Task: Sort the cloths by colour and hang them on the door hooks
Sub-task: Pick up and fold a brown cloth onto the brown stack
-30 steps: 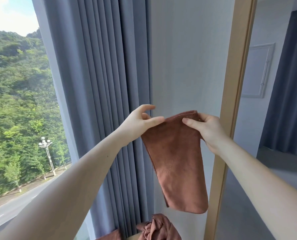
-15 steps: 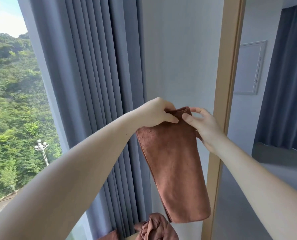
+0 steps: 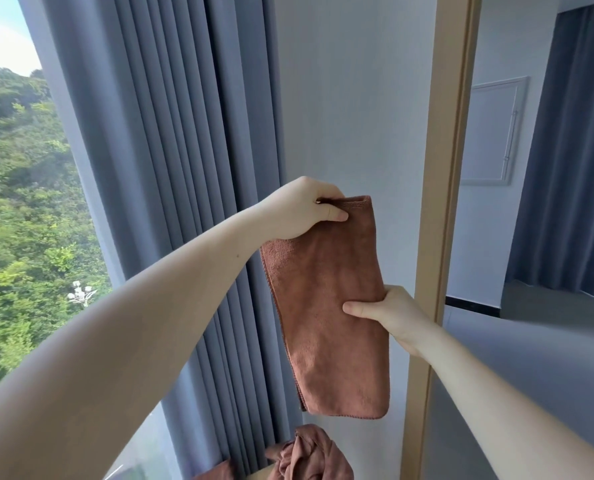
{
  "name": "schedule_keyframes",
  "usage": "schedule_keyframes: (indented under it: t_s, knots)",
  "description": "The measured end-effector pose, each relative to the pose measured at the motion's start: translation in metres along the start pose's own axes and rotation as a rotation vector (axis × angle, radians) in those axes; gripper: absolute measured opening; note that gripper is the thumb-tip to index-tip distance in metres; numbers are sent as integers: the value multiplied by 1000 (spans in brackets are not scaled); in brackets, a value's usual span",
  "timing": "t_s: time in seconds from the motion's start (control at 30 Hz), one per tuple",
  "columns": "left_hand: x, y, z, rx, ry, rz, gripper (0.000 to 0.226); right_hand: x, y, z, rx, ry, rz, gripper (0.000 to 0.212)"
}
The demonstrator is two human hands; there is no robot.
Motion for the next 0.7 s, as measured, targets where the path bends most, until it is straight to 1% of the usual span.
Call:
schedule_keyframes:
  t_s: [0.13, 0.33, 0.47, 0.57, 0.63, 0.7]
  knots:
    - [-7, -3, -5, -12, 13, 5, 23, 0, -2, 22, 55, -52, -32, 43]
    - [-22, -7, -10, -24, 8, 41, 24, 0, -12, 72, 203, -150, -105, 45]
    - [-29, -10, -11, -26, 11, 57, 25, 2, -18, 102, 275, -228, -137, 37]
    - [-31, -12, -13, -28, 14, 59, 22, 0, -19, 118, 314, -367, -160, 30]
    - [-31, -13, -16, -33, 12, 56, 22, -1, -19, 116, 347, -464, -217, 32]
    - [-30, -13, -19, -36, 22, 46, 21, 1, -15, 91, 322, -457, -238, 35]
Point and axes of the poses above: each hand's wrist, its own y-axis towards the middle knuckle, its own x-axis out of the palm, z = x × y, the point moved 4 cm from there along y, towards the middle knuckle, and after that the axes turned 6 degrees about y, right-handed, at the moved point
